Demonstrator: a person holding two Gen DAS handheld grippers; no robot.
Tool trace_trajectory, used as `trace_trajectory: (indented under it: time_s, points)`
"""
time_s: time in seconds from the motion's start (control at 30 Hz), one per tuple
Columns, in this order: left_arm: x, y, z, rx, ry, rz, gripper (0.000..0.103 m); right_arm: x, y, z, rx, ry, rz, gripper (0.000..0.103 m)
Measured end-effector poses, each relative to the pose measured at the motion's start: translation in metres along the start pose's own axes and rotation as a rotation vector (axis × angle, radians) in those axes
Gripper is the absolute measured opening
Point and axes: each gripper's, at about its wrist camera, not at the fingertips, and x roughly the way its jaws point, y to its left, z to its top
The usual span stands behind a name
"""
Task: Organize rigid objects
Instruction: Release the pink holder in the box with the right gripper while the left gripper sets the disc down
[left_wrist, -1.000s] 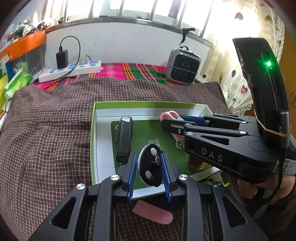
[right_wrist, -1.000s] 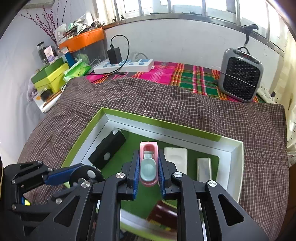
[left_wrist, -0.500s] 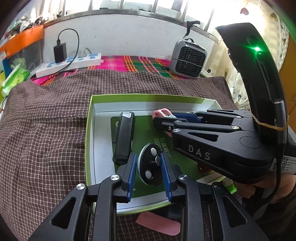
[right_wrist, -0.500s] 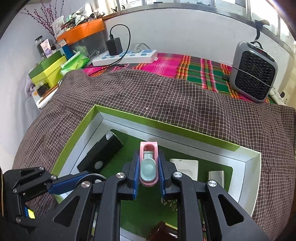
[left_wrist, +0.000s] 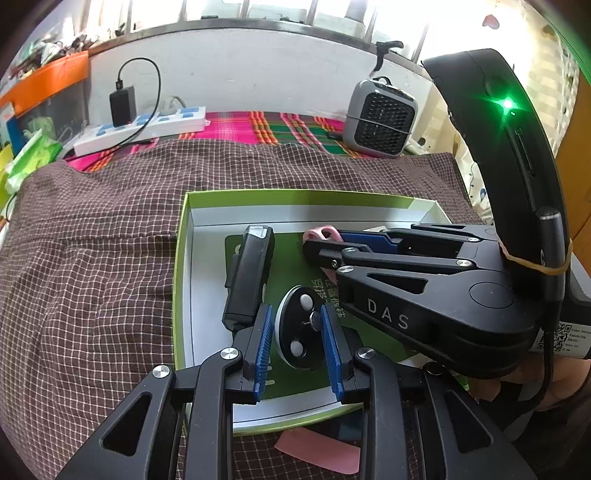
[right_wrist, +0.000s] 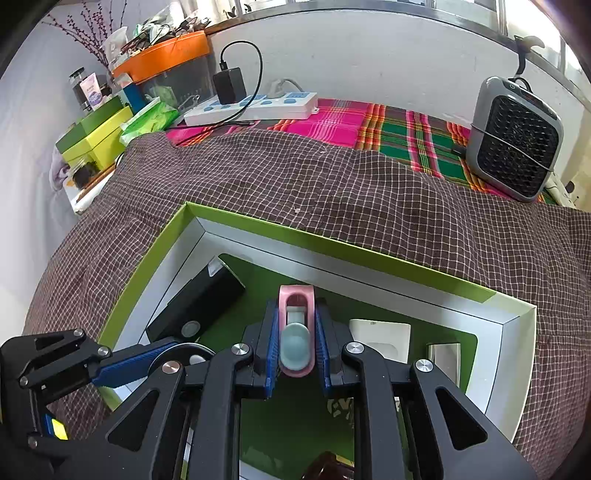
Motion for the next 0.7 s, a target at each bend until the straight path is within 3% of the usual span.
trace_trajectory:
  time_s: [0.23,0.7]
  points:
    - [0.0011,0.0031,-0.0011,-0.014,0.008,0.001,0.029,-0.0002,0.0006,-0.0004,0.004,-0.002,0.002,0.019]
    - [-0.0048,-0.0016,-0.0043,-0.01,0.005,0.007,0.035,-0.0087,0.0044,-0.0022,0.007,-0.026,0.009,0.034]
